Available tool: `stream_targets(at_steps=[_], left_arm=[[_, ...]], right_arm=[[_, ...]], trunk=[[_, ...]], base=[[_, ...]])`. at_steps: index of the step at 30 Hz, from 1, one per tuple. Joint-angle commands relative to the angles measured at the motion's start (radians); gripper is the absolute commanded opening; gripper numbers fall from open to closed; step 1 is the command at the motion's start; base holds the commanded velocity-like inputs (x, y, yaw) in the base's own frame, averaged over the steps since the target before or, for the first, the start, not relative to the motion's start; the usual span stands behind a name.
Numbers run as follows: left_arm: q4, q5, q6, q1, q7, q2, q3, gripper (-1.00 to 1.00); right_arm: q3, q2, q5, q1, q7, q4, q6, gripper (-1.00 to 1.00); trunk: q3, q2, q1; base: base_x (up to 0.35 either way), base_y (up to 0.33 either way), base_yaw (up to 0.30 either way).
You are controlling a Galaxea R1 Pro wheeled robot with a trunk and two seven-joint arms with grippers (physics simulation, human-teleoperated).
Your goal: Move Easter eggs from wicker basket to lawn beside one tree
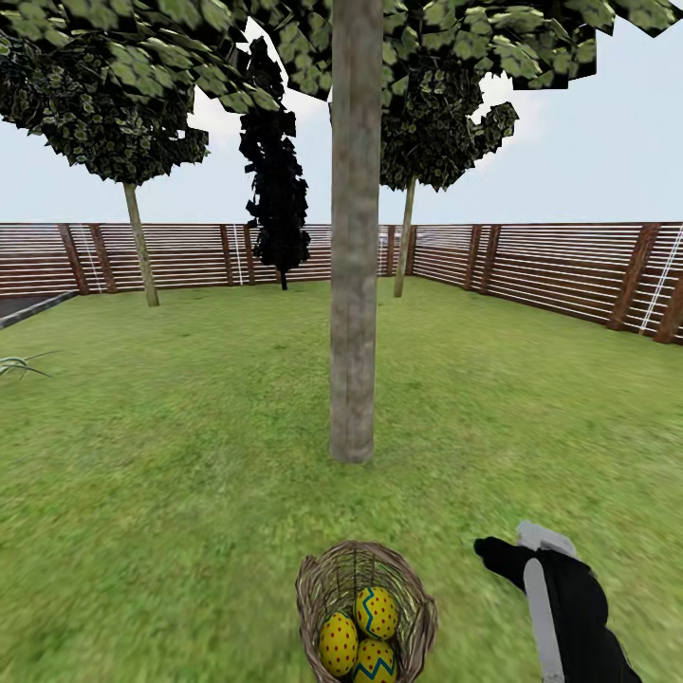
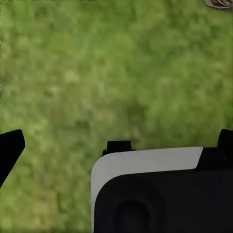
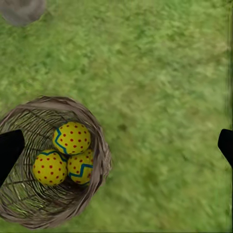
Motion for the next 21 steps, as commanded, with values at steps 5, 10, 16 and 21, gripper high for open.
stream_targets(at_steps=[5, 10, 16, 21], left_arm=[[-0.001, 0.000, -0.001, -0.002, -0.001, 0.003, 0.000, 1.00], [-0.066, 0.003, 0.006, -0.002, -0.003, 0.014, 0.002, 1.00], [-0.271, 0.024, 0.116, 0.006, -0.009, 0.121, 0.006, 1.00], [-0.549, 0.118, 0.281, 0.041, -0.018, 0.184, 0.006, 1.00]], right_arm=[[0.058, 0.001, -0.008, -0.103, -0.097, 0.146, 0.022, 1.00], [0.078, 0.002, -0.008, -0.173, -0.117, 0.303, 0.022, 1.00], [0.102, 0.001, -0.009, -0.191, -0.122, 0.388, 0.018, 1.00], [0.106, 0.000, -0.008, -0.194, -0.124, 0.457, 0.014, 1.00]], trunk=[[-0.001, -0.001, 0.000], [-0.001, -0.001, 0.000], [-0.001, -0.001, 0.000], [-0.001, -0.001, 0.000]], base=[[0.000, 0.000, 0.000], [0.000, 0.000, 0.000], [0.000, 0.000, 0.000], [0.000, 0.000, 0.000]])
